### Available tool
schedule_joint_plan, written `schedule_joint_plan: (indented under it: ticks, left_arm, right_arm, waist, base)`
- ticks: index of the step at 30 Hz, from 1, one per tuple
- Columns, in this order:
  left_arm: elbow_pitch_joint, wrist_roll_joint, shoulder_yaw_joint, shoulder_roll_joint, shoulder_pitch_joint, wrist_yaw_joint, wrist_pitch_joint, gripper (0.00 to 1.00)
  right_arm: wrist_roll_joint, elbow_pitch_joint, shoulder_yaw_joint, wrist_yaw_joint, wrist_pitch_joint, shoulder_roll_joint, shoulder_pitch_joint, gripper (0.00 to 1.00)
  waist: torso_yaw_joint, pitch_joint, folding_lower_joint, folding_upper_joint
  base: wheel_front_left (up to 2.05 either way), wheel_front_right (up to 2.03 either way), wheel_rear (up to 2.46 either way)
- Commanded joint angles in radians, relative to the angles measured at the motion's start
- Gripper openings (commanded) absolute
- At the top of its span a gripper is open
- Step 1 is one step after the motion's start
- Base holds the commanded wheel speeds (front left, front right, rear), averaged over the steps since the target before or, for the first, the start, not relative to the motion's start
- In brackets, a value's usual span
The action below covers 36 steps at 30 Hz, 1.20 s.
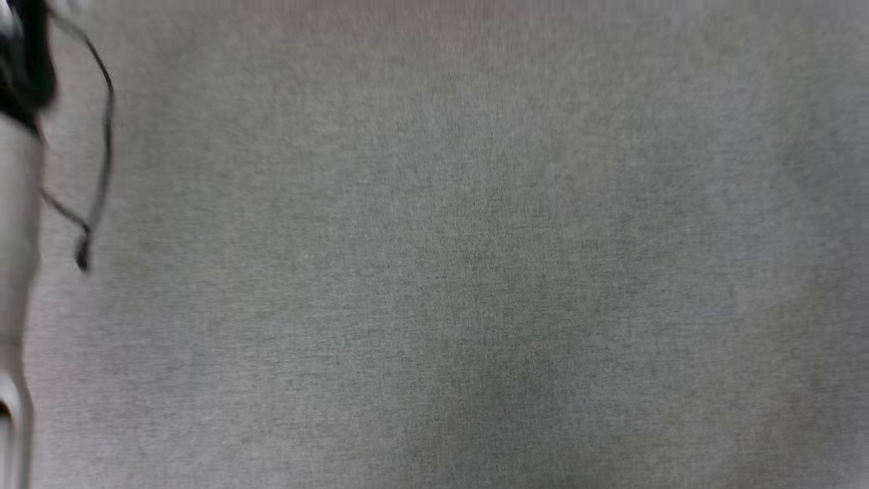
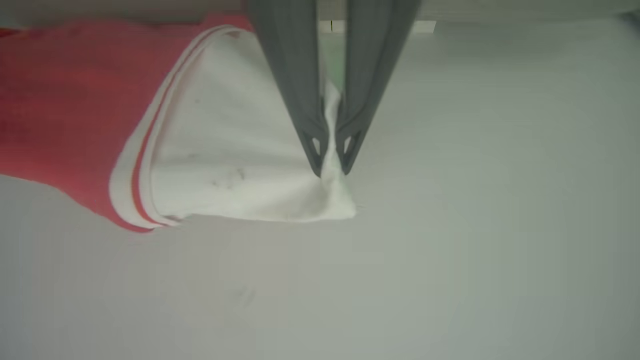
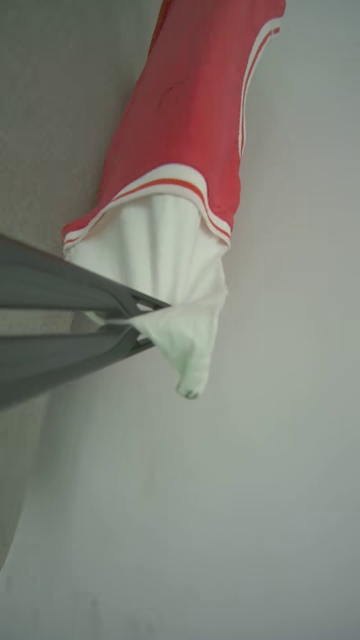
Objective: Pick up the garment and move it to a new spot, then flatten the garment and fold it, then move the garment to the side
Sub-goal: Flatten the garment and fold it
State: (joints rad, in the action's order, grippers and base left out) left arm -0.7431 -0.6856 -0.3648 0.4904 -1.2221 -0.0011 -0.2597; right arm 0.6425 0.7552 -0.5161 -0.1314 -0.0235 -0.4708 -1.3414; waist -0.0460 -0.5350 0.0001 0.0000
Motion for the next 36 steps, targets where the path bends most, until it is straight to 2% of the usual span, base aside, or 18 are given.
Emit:
schedule_joint_plan:
  ticks: [1, 7, 14, 19, 22, 24, 27, 31, 32, 34, 35, 36]
  left_arm:
    - [0.009, 0.0, 0.004, 0.002, 0.036, 0.003, -0.005, 0.0]
    - [0.158, -0.028, 0.081, 0.024, 0.383, 0.052, -0.007, 0.0]
    - [0.38, -0.045, 0.129, 0.032, 0.813, 0.142, -0.006, 0.0]
    - [0.53, -0.072, 0.143, 0.033, 1.078, 0.223, 0.014, 0.0]
    - [0.609, -0.094, 0.148, 0.028, 1.212, 0.27, 0.041, 0.0]
    - [0.645, -0.104, 0.148, 0.024, 1.296, 0.299, 0.054, 0.0]
    - [0.679, -0.112, 0.137, 0.016, 1.398, 0.33, 0.066, 0.0]
    - [0.707, -0.113, 0.117, 0.007, 1.475, 0.344, 0.077, 0.0]
    - [0.714, -0.114, 0.111, 0.0, 1.485, 0.345, 0.076, 0.0]
    - [0.721, -0.11, 0.101, -0.005, 1.492, 0.347, 0.077, 0.0]
    - [0.725, -0.108, 0.096, -0.007, 1.492, 0.346, 0.076, 0.0]
    - [0.728, -0.106, 0.092, -0.01, 1.49, 0.346, 0.076, 0.0]
  right_arm:
    - [0.013, -0.005, 0.001, 0.001, 0.002, -0.019, 0.038, 0.0]
    - [0.076, -0.104, 0.017, 0.002, 0.022, -0.072, 0.341, 0.0]
    - [0.076, -0.253, 0.104, 0.002, 0.048, -0.08, 0.698, 0.0]
    - [0.036, -0.375, 0.21, 0.002, 0.113, -0.039, 0.956, 0.0]
    - [-0.016, -0.458, 0.279, 0.002, 0.184, -0.019, 1.115, 0.0]
    - [-0.043, -0.519, 0.324, 0.002, 0.241, 0.017, 1.224, 0.0]
    - [-0.081, -0.606, 0.385, 0.002, 0.334, 0.069, 1.375, 0.0]
    - [-0.132, -0.709, 0.449, 0.001, 0.447, 0.128, 1.535, 0.0]
    - [-0.137, -0.729, 0.467, 0.002, 0.47, 0.144, 1.564, 0.04]
    - [-0.15, -0.765, 0.495, 0.001, 0.51, 0.172, 1.611, 0.48]
    - [-0.158, -0.786, 0.505, 0.001, 0.523, 0.183, 1.626, 0.87]
    - [-0.158, -0.798, 0.512, 0.001, 0.539, 0.199, 1.64, 1.0]
  waist:
    - [0.01, 0.055, -0.0001, 0.0]
    - [0.012, 0.174, -0.0001, 0.0]
    - [0.006, 0.282, -0.0001, 0.0]
    - [0.005, 0.356, -0.0001, 0.0]
    - [0.01, 0.391, -0.0001, 0.0]
    - [0.013, 0.413, -0.0001, 0.0]
    - [0.016, 0.445, -0.0001, 0.0]
    - [0.029, 0.476, -0.0001, 0.0]
    - [0.032, 0.481, -0.0001, 0.0]
    - [0.038, 0.486, -0.0001, 0.0]
    - [0.041, 0.488, -0.0001, 0.0]
    - [0.042, 0.489, -0.0001, 0.0]
  base:
    - [0.0, 0.0, 0.0]
    - [0.0, 0.0, 0.0]
    - [0.0, 0.0, 0.0]
    - [0.0, 0.0, 0.0]
    - [0.0, 0.0, 0.0]
    - [0.0, 0.0, 0.0]
    - [0.0, 0.0, 0.0]
    - [0.0, 0.0, 0.0]
    - [0.0, 0.0, 0.0]
    - [0.0, 0.0, 0.0]
    - [0.0, 0.0, 0.0]
    - [0.0, 0.0, 0.0]
